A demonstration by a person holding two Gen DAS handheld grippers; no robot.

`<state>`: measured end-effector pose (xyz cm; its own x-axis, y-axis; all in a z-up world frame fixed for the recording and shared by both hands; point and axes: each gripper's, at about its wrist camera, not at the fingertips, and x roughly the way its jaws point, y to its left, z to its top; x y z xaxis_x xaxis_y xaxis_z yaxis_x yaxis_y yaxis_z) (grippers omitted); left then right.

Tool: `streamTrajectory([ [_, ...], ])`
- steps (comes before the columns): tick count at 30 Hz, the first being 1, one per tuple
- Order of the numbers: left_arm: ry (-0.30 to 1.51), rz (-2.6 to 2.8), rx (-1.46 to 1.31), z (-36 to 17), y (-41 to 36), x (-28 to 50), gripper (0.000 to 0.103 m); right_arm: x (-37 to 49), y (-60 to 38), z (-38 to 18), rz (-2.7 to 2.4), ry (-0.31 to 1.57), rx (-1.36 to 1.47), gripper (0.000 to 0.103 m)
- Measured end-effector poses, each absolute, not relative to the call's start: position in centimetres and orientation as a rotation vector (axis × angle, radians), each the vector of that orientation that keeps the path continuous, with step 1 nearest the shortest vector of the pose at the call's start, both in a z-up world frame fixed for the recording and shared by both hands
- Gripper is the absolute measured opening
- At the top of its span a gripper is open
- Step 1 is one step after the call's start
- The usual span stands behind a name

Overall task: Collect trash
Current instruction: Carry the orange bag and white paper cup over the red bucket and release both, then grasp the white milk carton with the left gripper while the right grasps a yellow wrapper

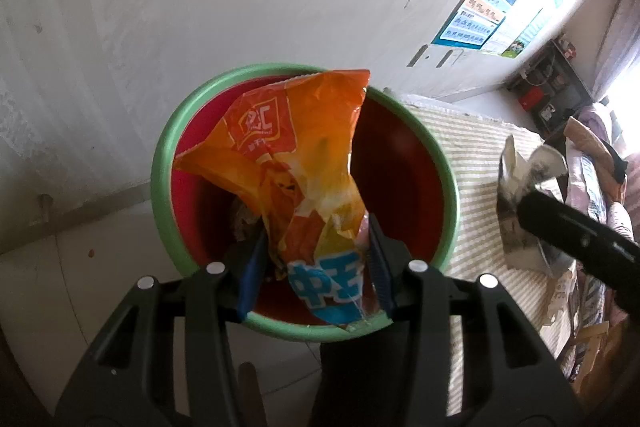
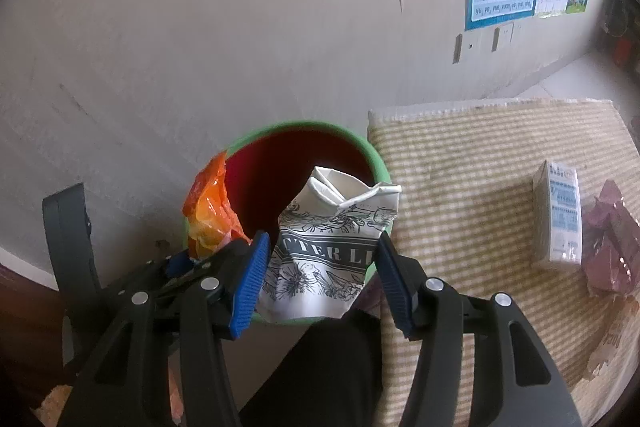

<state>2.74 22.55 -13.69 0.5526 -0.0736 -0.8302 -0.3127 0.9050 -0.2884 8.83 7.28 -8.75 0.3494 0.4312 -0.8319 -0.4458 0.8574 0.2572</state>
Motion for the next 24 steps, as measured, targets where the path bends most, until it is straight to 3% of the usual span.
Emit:
streamTrajectory([
  [8,0.980,0.148,-0.460,-13.7,22.8,2.9,0.057,10.4,7.6,-7.2,0.584,1.031,0.038,0.055],
  [10,0.981,0.151,-0.455,-13.7,22.8,2.7,0.059,10.5,7.5,-7.0,0.587,1.025,0.046,0.060],
  [24,0.979,0.118,-0.440,-12.6,20.8,2.5,0.059,8.1,0.2,-6.8,0.507,1.021,0.042,0.061],
])
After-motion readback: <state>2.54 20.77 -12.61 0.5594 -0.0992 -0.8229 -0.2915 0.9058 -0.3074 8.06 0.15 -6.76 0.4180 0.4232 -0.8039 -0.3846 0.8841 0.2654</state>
